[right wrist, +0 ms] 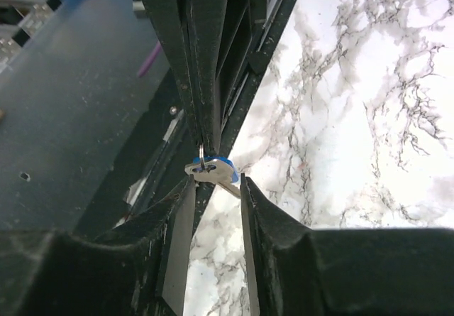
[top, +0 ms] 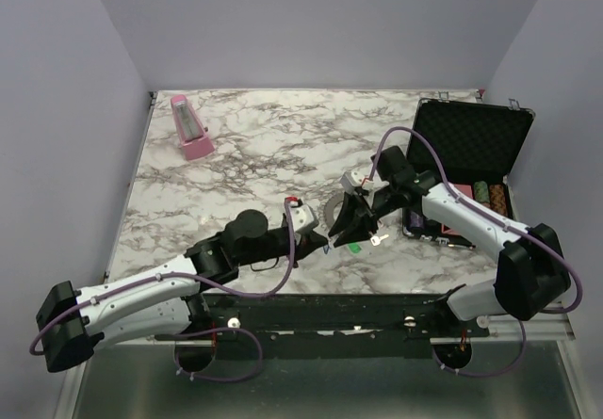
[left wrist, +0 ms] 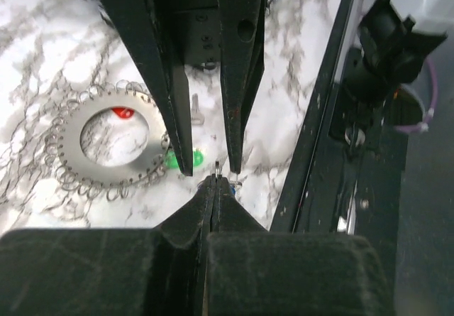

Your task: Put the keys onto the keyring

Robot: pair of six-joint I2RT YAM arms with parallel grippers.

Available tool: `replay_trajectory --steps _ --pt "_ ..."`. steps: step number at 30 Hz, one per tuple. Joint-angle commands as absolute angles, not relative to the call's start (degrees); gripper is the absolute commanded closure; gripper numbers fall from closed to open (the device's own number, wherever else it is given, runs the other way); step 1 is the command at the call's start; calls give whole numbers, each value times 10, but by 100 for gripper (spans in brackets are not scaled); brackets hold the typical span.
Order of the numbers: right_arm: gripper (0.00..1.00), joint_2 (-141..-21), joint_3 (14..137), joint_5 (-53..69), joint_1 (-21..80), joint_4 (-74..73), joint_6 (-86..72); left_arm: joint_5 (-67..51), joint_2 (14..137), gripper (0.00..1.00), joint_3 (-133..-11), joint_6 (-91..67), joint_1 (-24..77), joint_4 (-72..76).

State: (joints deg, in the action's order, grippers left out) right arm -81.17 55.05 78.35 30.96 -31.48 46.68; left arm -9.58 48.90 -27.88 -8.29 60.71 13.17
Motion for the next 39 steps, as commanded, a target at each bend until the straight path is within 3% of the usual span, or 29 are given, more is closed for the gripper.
replay_trajectory --steps 1,11,23,33,39 --pt "59 -795 570 752 309 -382 534 -186 540 100 -383 -12 592 -139" --pt "59 -792 556 770 309 -360 508 -219 621 100 -486 35 577 -215" --pt "60 -802 522 784 314 -289 460 -236 644 100 -497 19 568 -184" --pt "66 -809 507 766 330 -254 431 -240 649 100 -492 3 562 -163" --pt "75 -810 507 761 332 -253 429 -236 649 100 -493 3 558 -162"
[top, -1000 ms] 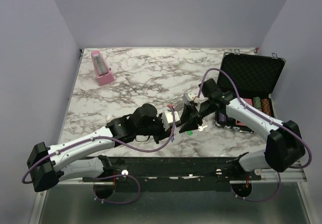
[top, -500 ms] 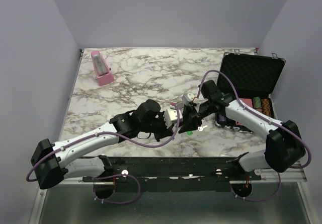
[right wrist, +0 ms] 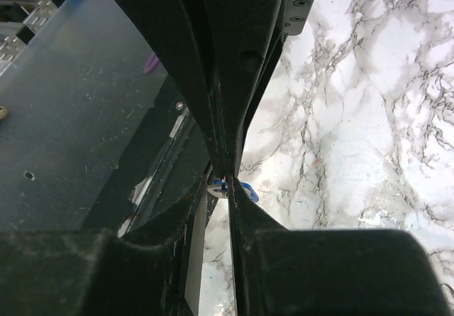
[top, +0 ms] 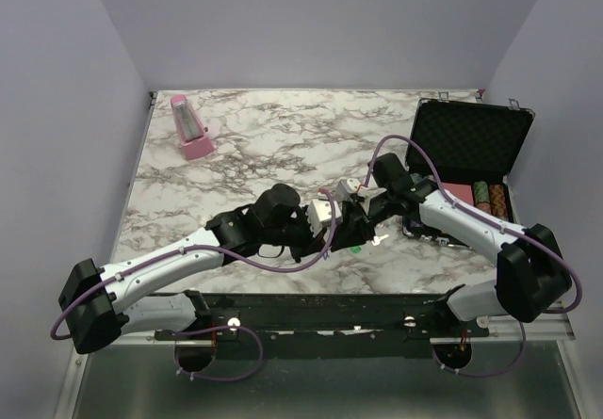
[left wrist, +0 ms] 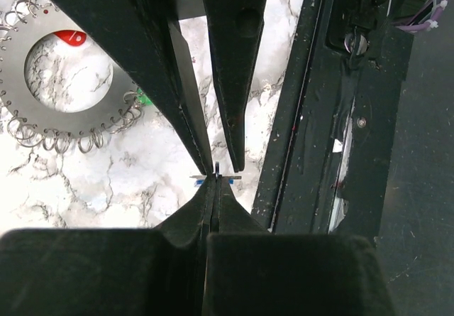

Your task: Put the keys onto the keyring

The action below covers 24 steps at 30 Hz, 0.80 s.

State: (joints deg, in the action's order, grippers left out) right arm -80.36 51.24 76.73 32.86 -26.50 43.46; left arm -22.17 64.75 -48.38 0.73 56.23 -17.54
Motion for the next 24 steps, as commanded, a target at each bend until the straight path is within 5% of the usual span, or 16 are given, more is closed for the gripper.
replay_trajectory --steps 1,24 --pt "75 -812 507 759 333 -253 429 -234 650 100 -493 3 557 -162" --pt "80 -817 499 730 341 -220 398 -221 643 100 -478 -29 551 -134"
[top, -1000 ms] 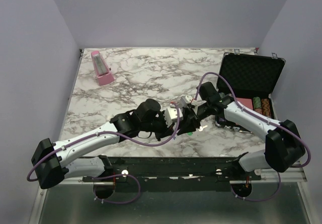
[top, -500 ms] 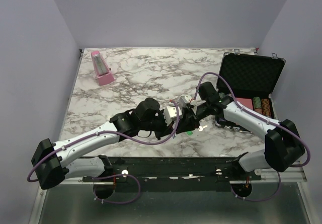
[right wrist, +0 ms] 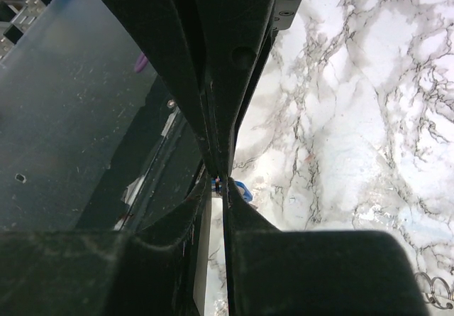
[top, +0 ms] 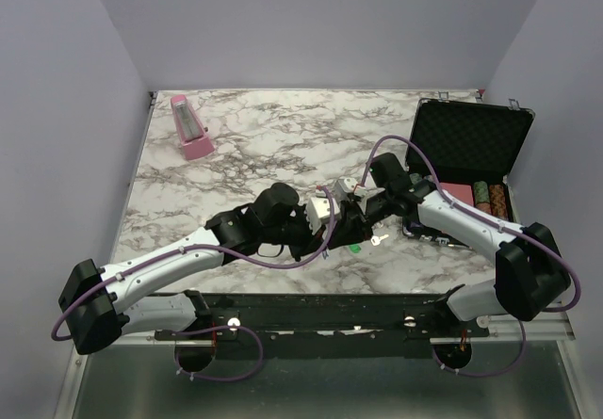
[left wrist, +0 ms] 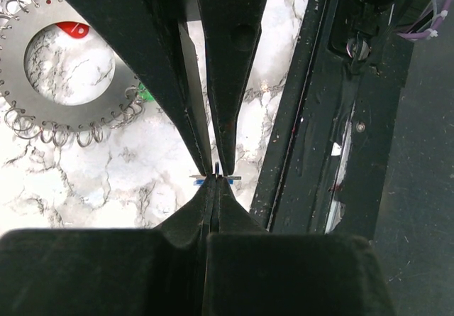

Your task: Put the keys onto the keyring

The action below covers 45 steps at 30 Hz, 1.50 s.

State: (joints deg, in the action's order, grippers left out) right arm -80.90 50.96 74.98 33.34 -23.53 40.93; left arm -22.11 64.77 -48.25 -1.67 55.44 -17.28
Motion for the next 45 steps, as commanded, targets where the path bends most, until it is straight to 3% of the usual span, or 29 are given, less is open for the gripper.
replay_trajectory --steps 1,3,5,11,17,23,28,32,40,45 --pt "80 -817 499 728 341 -220 398 -221 644 100 -477 -31 551 -131" --pt "86 -814 500 727 340 -219 398 -221 645 100 -476 -38 551 -127" --pt "98 -813 502 726 341 -221 399 -214 644 100 -471 -44 551 -119" --pt "100 -809 512 734 340 -229 400 -150 612 100 -433 -87 549 -63" --pt "100 -802 514 745 330 -228 394 -98 506 42 -323 -141 550 64" --pt "100 -792 518 810 312 -274 459 -90 347 20 -166 -164 548 212" --pt "100 -809 546 869 313 -504 768 -99 293 18 -69 -185 548 317" --pt "100 -821 547 867 313 -603 937 -117 317 25 -54 -168 555 364" --pt "99 -833 555 838 313 -632 983 -129 420 39 -95 -73 619 406" --pt "99 -838 556 836 312 -633 981 -116 484 41 -120 -48 646 417"
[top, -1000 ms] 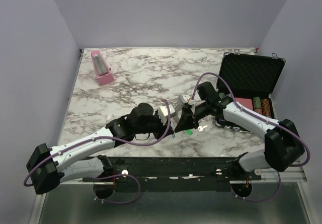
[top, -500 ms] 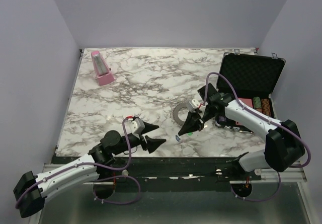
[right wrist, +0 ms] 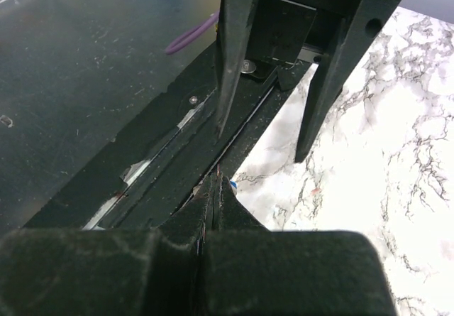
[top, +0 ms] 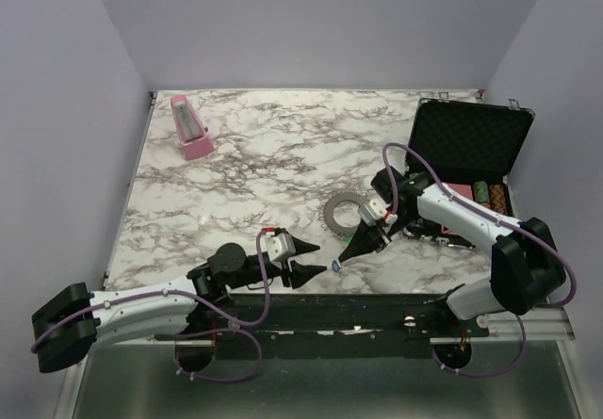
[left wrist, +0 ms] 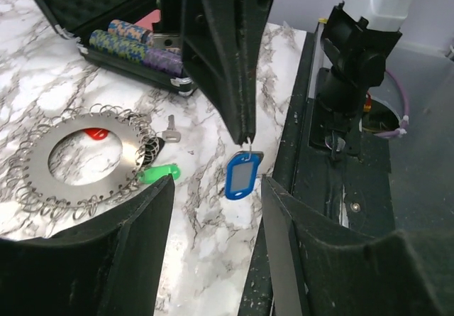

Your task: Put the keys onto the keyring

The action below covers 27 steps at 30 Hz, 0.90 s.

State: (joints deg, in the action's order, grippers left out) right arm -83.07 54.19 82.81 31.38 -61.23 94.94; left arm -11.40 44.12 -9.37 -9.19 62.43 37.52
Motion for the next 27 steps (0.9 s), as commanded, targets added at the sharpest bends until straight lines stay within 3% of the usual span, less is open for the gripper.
replay_trajectory --steps 1,15,21,27 --pt "99 -838 556 836 313 -630 979 -112 494 41 -122 -45 651 424" --pt "100 -824 556 845 308 -595 916 -114 548 68 -156 -49 674 410" --pt "100 -818 558 839 305 -601 922 -112 548 68 -154 -52 680 403" --pt "99 -817 562 789 305 -731 1122 -103 490 64 -123 -44 691 383"
